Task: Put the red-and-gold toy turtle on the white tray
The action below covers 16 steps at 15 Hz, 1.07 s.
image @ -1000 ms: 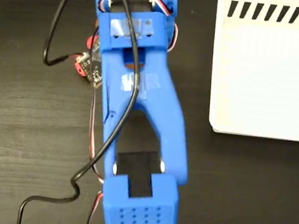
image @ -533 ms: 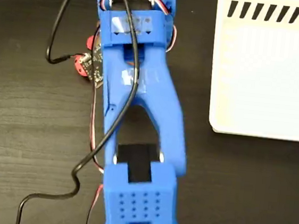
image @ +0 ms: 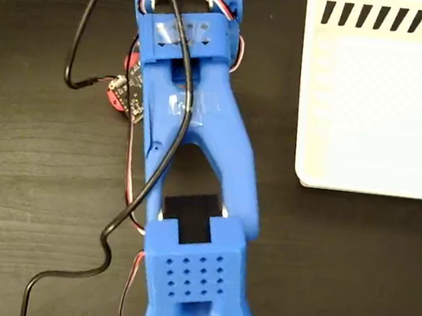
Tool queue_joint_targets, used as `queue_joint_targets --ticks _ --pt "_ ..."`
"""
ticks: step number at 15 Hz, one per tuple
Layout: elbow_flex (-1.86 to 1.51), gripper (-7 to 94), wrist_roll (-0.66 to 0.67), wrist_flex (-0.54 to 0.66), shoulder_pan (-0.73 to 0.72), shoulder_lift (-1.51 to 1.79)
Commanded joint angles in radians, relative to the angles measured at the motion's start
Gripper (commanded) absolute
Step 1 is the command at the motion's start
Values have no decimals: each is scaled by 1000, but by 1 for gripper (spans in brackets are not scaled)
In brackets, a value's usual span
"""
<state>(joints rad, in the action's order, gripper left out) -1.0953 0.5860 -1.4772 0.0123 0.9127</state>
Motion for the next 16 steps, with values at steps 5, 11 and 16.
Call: queue_joint_targets --ticks 5,11,16 --pt "51 14 -44 -32 14 129" --pt "72 0 -249 -127 -15 525" --pt "40 0 -273 -204 130 827"
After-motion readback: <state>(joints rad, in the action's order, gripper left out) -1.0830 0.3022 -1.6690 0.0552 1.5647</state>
